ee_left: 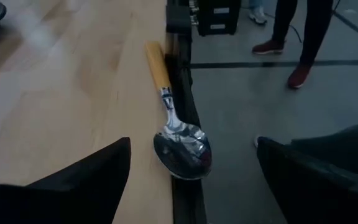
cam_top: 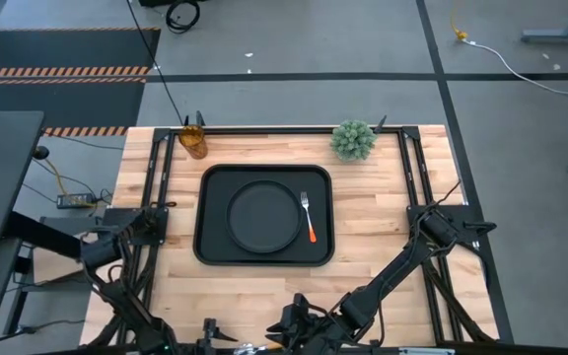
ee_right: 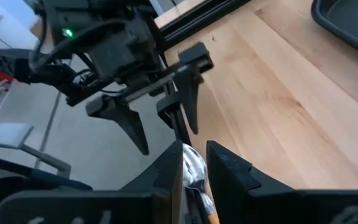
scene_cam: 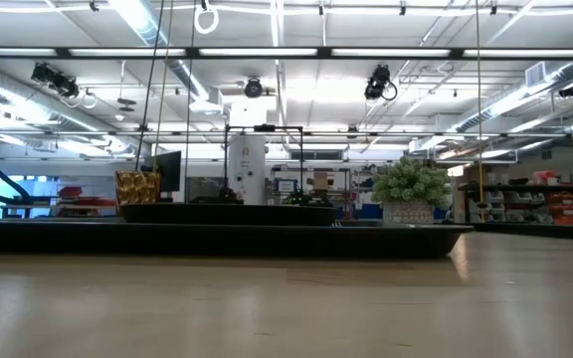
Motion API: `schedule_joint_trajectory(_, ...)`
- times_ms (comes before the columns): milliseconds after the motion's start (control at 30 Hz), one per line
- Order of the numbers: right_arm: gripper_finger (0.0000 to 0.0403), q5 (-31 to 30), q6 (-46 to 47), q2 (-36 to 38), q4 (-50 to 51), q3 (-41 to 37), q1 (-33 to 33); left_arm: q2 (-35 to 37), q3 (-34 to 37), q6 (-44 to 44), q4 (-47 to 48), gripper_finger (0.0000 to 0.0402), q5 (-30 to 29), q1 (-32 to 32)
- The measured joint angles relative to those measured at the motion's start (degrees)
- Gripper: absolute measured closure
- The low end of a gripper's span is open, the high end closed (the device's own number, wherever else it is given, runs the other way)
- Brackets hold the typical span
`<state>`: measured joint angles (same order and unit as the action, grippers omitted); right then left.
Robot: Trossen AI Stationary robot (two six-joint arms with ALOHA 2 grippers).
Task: Pick and place plate/cup/fork/spoon on tray
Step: Put the yellow spoon on the black serving tray to the right of the orange fork
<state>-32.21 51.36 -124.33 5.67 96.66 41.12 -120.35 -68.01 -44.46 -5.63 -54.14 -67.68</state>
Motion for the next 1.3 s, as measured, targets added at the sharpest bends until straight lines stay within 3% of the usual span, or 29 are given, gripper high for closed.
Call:
schedule_joint_trajectory(267, 0.0325, 0.4, 0.1, 0.0, -1.2, 0.0, 0.2, -3.6, 0.0, -0.4, -4.6, 0.0047, 2.1, 0.0)
schedule_joint_trajectory(633, 0.0325, 0.4, -0.2, 0.0, -1.3, 0.0, -0.1, -4.5, 0.0, 0.0, -3.9, 0.0047, 0.1, 2.6)
schedule_joint_trajectory(867, 0.0325, 0.4, -0.5, 0.0, -1.3, 0.0, -0.1, -4.5, 0.0, 2.1, -1.6, 0.0047, -1.6, 9.3)
schedule_joint_trajectory(1133, 0.0325, 0.4, -0.5, 0.0, -3.7, 0.0, 0.2, -4.5, 0.0, 11.8, 2.4, 0.0047, -4.3, 19.5)
schedule_joint_trajectory(1300, 0.0325, 0.4, -0.5, 0.0, -4.3, 0.0, 0.6, -4.2, 0.0, 13.9, 2.6, 0.0047, -4.2, 22.2)
